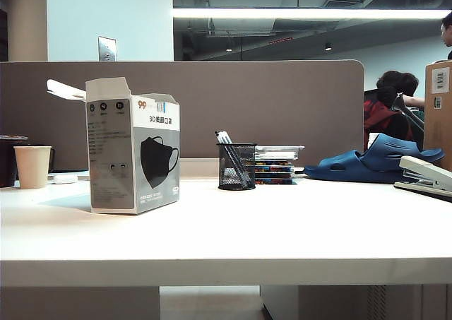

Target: Put the mask into the mask box.

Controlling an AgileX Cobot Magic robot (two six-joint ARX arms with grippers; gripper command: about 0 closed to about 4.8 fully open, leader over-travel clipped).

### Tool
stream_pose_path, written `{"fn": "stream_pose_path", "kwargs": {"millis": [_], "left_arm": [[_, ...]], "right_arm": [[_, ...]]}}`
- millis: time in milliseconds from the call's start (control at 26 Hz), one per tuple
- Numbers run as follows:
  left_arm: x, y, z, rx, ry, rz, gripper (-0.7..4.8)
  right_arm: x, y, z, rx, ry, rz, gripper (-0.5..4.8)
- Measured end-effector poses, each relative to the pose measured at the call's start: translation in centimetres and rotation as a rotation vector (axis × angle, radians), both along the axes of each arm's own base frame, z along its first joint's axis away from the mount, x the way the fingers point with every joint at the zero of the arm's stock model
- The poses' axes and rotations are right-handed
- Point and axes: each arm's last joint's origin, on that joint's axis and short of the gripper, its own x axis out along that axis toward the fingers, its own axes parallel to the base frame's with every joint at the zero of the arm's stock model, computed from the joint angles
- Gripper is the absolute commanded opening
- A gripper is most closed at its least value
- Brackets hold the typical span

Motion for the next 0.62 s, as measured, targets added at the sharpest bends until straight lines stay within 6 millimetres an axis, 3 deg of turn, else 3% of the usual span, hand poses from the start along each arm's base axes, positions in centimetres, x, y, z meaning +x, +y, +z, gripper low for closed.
{"fn": "stream_pose_path", "kwargs": {"millis": [500,616], "left_arm": [[3.1,0.1,-6.8,-0.006,-0.067,0.049,-0.06],[3.0,0.2,-6.7,-0.003,-0.074,0.063,-0.06]], "right_arm": [[2.3,0.2,-4.8,0.004,-0.047,0.000,-0.09],[2.9,0.2,-6.7,0.002,-0.023,-0.006,-0.09]]}}
